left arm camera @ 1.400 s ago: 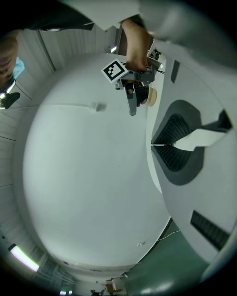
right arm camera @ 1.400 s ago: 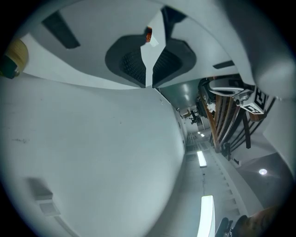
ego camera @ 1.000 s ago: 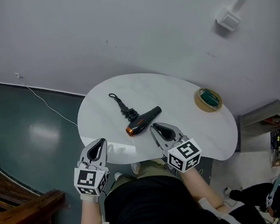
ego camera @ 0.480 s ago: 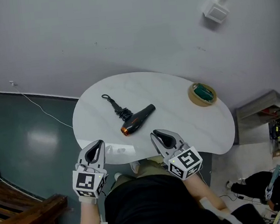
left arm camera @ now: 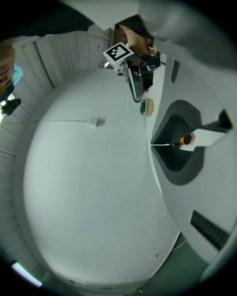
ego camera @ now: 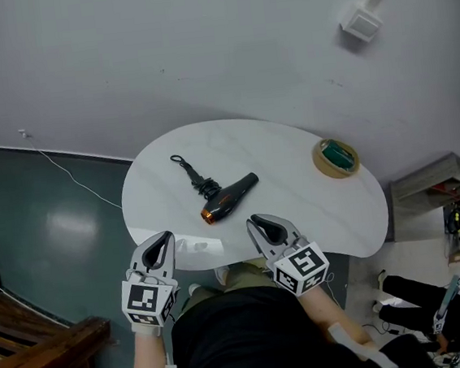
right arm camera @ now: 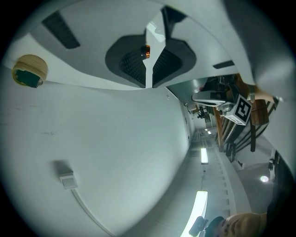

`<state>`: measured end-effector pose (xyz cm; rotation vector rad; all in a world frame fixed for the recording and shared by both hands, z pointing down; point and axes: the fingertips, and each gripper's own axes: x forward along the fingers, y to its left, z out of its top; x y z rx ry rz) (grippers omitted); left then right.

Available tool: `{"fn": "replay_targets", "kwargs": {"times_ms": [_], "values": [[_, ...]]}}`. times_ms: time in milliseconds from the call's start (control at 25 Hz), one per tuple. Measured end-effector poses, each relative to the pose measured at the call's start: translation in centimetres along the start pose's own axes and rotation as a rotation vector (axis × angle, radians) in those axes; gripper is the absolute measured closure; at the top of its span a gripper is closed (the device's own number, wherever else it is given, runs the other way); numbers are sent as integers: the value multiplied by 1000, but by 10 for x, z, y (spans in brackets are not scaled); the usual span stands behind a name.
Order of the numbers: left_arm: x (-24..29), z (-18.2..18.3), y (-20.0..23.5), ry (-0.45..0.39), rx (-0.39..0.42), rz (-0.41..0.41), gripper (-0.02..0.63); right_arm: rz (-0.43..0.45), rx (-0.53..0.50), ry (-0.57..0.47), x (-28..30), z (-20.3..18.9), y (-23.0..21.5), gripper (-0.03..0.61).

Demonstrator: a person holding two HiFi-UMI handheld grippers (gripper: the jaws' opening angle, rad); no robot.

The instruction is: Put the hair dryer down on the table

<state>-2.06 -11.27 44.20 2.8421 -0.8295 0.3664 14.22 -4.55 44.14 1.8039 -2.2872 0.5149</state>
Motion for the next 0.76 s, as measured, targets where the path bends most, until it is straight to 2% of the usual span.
{"fn": "replay_targets", "kwargs": {"times_ms": [760], "values": [[5, -15, 8, 48, -34, 9, 598, 7, 28, 37, 12, -9, -5, 525]]}}
